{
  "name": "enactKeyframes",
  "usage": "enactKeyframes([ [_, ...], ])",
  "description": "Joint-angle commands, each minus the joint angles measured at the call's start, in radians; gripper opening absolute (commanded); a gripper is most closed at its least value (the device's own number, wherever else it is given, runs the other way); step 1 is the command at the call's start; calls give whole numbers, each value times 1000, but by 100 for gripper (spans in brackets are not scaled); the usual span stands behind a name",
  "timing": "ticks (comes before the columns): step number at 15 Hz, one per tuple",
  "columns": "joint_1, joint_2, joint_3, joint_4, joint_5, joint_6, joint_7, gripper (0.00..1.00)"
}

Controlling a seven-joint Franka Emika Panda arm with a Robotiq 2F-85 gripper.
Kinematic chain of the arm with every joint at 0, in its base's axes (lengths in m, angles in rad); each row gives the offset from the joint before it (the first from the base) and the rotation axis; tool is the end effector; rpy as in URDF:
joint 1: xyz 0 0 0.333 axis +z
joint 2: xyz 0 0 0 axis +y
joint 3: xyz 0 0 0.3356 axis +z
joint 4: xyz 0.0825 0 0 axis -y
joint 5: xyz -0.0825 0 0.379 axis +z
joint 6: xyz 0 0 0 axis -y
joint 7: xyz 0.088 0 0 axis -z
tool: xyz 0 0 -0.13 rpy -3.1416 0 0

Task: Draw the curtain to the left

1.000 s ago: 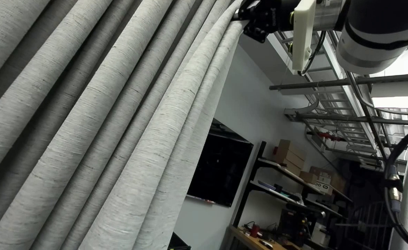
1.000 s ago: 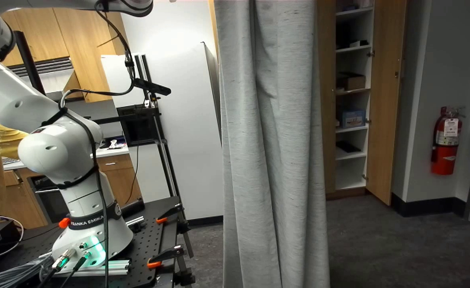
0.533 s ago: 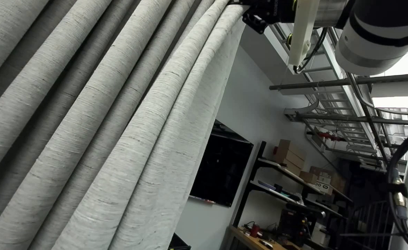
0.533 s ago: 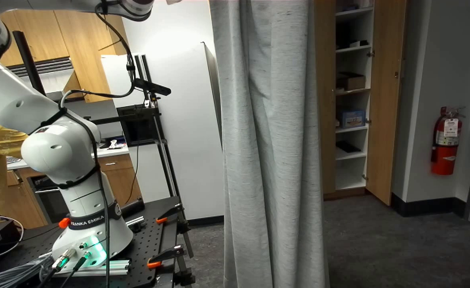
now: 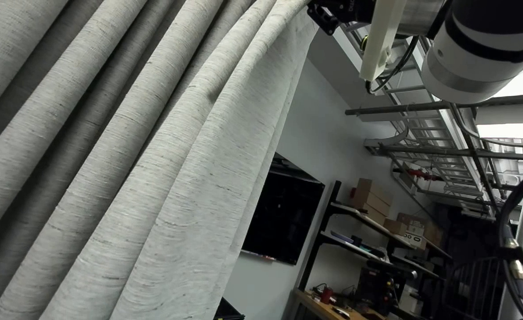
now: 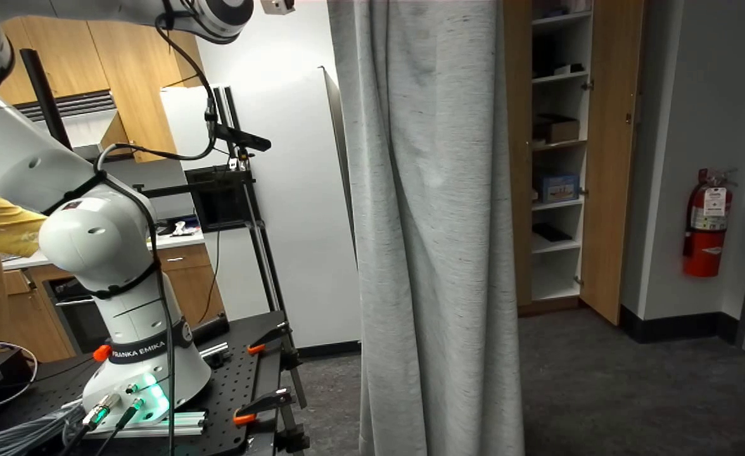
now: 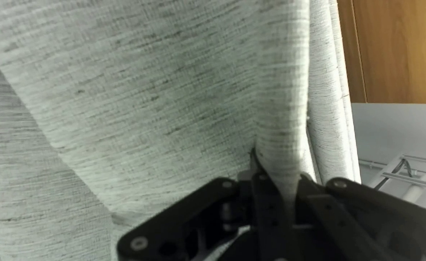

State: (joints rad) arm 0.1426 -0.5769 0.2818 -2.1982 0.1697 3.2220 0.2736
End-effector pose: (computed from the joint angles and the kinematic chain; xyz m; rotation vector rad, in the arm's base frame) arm 0.3552 0.2017 0.8027 -1.9314 -0.0755 -1.8516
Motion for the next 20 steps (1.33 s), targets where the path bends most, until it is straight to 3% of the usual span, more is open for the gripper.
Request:
enactKeyframes([
  [1, -3, -10, 81, -108, 10, -35, 18, 0],
  [7, -272, -63, 246, -123, -17, -51, 37, 0],
  [13, -474, -128, 388, -124, -5, -72, 38, 0],
  [20, -837, -336, 588, -134, -24, -49, 71, 0],
])
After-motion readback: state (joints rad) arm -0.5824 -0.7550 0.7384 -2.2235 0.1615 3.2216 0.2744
